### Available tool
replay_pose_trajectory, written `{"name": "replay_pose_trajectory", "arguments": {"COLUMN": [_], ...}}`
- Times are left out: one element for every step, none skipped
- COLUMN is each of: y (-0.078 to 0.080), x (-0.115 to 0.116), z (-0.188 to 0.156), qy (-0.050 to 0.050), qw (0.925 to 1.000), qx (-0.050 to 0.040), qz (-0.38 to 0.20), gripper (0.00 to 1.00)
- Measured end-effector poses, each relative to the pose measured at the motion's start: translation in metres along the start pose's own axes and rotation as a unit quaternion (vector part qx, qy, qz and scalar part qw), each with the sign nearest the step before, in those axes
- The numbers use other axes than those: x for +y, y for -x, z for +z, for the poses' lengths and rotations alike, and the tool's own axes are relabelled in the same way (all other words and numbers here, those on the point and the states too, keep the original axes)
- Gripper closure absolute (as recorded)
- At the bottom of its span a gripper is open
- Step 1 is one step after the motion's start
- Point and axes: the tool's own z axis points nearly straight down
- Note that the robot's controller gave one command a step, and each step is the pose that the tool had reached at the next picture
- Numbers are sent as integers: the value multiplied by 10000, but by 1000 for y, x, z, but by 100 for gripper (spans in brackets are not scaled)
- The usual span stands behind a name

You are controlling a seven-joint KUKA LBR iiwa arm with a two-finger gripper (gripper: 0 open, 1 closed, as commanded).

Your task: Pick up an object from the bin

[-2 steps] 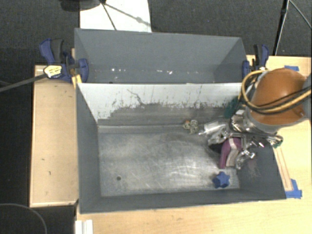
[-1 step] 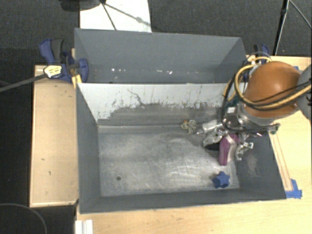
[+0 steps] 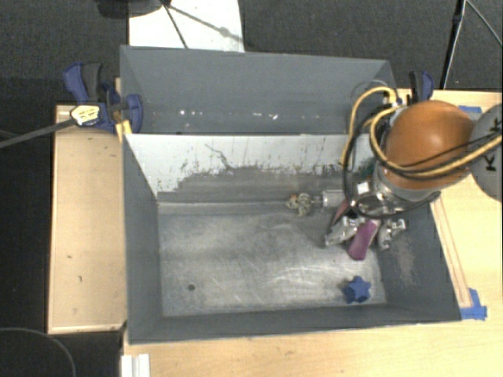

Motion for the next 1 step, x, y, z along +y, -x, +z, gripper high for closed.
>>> {"name": "replay_pose_trajectory", "arguments": {"y": [0], "x": [2], "z": [0], "qy": [-22], "qw": [10000], "qx": [-8], "qz": [35], "gripper": [0]}}
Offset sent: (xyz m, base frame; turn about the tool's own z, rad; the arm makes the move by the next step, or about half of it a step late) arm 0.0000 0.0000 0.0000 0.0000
